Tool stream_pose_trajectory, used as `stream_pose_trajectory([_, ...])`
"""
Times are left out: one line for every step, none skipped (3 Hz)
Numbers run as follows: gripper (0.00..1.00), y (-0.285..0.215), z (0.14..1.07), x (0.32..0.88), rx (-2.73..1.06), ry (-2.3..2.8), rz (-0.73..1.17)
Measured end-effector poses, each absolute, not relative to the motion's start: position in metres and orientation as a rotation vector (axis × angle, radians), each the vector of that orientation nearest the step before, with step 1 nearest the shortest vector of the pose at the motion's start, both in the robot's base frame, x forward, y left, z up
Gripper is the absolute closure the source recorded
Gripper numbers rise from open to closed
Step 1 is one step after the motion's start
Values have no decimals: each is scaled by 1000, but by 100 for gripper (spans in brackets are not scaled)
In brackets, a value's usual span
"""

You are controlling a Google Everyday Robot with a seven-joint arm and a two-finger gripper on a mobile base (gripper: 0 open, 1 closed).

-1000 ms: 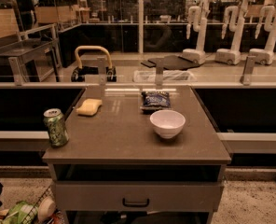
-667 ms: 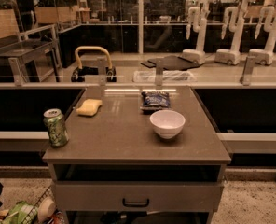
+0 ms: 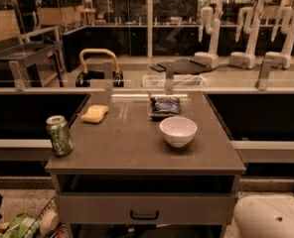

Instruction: Open middle drawer

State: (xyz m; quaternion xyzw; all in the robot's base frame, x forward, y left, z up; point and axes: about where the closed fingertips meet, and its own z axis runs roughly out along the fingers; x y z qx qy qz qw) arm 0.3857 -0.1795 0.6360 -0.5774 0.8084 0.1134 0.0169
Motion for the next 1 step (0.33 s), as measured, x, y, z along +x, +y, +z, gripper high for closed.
stream_pose_trajectory([0, -213, 709, 383, -1848, 2424, 275])
